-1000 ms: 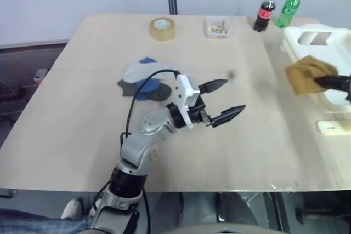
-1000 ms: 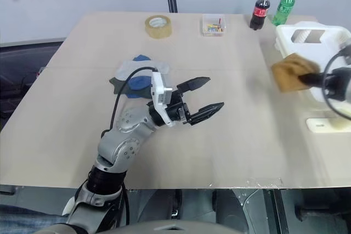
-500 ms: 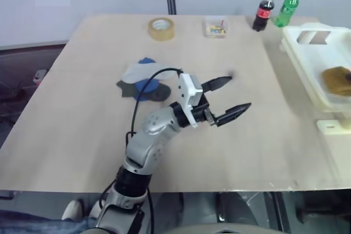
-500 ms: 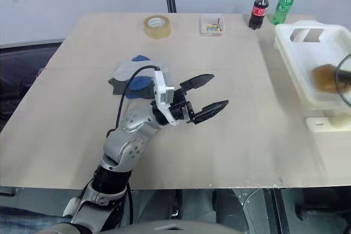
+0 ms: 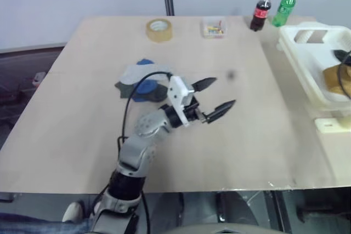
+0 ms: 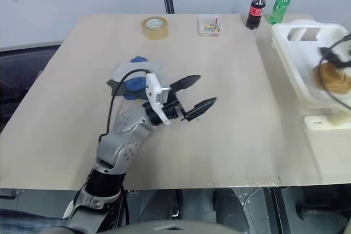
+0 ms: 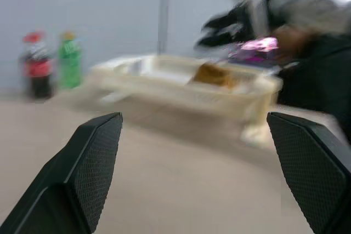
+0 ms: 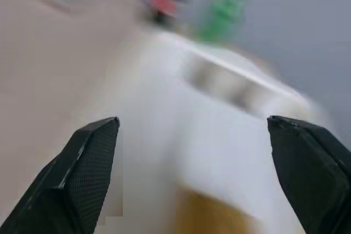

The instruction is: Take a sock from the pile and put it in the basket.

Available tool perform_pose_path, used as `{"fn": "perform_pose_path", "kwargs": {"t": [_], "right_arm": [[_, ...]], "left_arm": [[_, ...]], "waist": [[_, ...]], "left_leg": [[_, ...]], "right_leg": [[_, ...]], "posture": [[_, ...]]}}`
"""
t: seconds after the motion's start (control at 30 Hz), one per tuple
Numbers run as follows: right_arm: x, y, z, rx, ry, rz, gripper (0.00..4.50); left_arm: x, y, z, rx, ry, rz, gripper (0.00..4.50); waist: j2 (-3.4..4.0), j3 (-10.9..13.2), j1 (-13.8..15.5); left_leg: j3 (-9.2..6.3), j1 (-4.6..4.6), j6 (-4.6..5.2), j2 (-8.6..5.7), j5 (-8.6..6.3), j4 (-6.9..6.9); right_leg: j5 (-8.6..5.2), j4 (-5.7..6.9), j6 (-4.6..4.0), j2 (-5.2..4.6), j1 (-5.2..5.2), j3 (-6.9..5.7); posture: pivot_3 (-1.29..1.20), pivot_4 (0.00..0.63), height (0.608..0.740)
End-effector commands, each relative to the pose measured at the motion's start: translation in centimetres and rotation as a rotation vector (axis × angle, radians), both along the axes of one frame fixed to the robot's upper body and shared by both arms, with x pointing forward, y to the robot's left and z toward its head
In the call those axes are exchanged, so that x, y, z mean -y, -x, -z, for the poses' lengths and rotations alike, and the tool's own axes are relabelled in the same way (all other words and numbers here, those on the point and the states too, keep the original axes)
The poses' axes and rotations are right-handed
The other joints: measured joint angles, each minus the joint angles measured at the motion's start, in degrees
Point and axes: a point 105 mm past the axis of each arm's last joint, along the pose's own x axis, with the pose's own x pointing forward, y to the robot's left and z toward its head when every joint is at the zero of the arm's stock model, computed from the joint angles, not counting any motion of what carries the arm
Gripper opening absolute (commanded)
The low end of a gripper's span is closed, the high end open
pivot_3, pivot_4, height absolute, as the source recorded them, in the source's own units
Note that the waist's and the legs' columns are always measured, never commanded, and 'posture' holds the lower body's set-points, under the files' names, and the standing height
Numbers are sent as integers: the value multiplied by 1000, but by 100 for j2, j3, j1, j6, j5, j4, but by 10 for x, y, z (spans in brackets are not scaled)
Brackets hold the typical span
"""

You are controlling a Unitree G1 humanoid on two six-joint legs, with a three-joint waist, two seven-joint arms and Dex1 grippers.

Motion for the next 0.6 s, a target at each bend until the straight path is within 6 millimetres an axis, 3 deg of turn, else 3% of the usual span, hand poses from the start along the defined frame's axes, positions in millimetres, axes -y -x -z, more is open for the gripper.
{"fn": "perform_pose_path", "kwargs": {"t": [0.03,0.17,0.27,0.4,0.47,0.6], "right_arm": [[-52,33,29,1,-145,-221,4476],[-76,63,74,-96,-208,-331,4476],[-79,82,98,-182,-186,-386,4476],[-69,102,109,-221,-217,-444,4476],[-63,106,112,-230,-205,-442,4476],[-60,110,116,-236,-196,-451,4476]], "left_arm": [[-36,-2,7,-30,3,-171,4500],[-66,10,22,-79,-42,-297,4500],[-87,25,33,-105,-105,-357,4500],[-107,39,37,-122,-143,-427,4500],[-113,42,38,-120,-155,-451,4500],[-117,44,35,-117,-149,-478,4500]], "waist": [[3,1,79],[24,13,165],[10,13,134],[8,16,134],[8,16,124],[7,16,112]], "left_leg": [[-9,-8,0,0,0,0],[-1,-23,10,-15,-5,16],[2,4,18,-19,-9,16],[4,33,18,-21,-8,15],[8,91,18,-17,-9,1],[13,102,18,-17,-9,0]], "right_leg": [[0,0,0,-6,-2,-9],[-2,15,6,-40,-18,-3],[0,7,11,-43,10,1],[-2,16,9,-26,28,2],[-6,8,4,-21,81,4],[-7,-5,4,-21,95,7]], "posture": [[0,150,740],[0,150,740],[0,150,740],[0,150,740],[0,150,740],[0,150,740]]}}
